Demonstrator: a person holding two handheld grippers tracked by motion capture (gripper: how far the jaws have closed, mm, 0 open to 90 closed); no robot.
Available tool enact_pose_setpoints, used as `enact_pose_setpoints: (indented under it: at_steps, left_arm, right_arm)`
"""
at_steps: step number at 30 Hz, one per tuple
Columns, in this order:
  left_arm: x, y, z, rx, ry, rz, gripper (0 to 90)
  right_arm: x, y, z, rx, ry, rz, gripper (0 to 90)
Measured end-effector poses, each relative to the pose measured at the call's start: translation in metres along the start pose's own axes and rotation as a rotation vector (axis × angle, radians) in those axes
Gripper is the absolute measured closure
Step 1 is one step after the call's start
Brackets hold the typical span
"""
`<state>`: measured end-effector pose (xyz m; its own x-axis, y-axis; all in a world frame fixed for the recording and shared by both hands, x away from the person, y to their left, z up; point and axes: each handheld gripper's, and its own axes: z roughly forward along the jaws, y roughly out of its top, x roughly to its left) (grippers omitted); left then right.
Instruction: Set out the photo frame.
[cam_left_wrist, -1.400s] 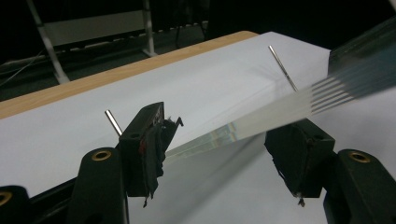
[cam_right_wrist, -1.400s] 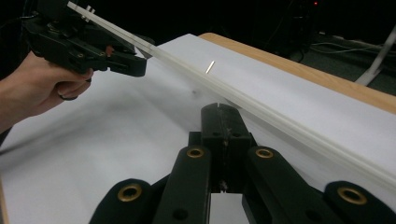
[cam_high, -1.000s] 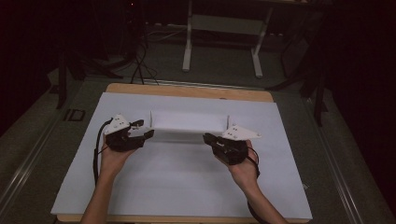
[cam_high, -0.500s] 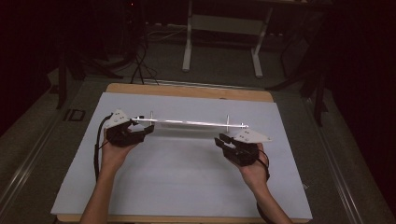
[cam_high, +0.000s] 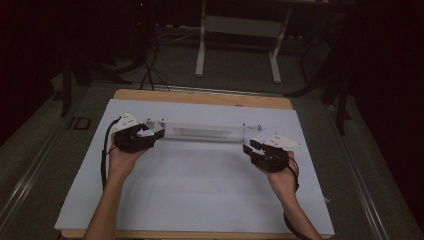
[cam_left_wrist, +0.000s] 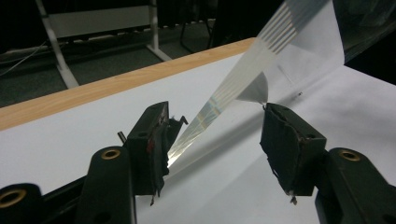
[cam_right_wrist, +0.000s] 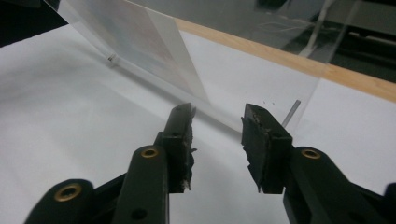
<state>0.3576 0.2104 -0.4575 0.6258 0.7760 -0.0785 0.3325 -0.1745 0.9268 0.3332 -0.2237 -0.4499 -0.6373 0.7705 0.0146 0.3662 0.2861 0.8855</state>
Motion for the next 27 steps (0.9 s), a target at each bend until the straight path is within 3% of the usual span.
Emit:
enact_pose_setpoints:
  at_steps: [14,21,27]
  left_arm:
    - [0.008,0.009,0.004,0.018,-0.005,-0.006,46.1]
    - [0.012,0.013,0.008,0.014,-0.001,-0.019,46.8]
    - [0.015,0.016,0.009,0.03,-0.013,-0.022,46.9]
  right_arm:
    - [-0.018,-0.001,0.005,0.024,-0.039,0.022,59.7]
    - [-0.03,0.004,0.014,0.019,-0.095,0.025,54.3]
    - [-0.036,0.007,0.024,0.008,-0.09,0.012,51.2]
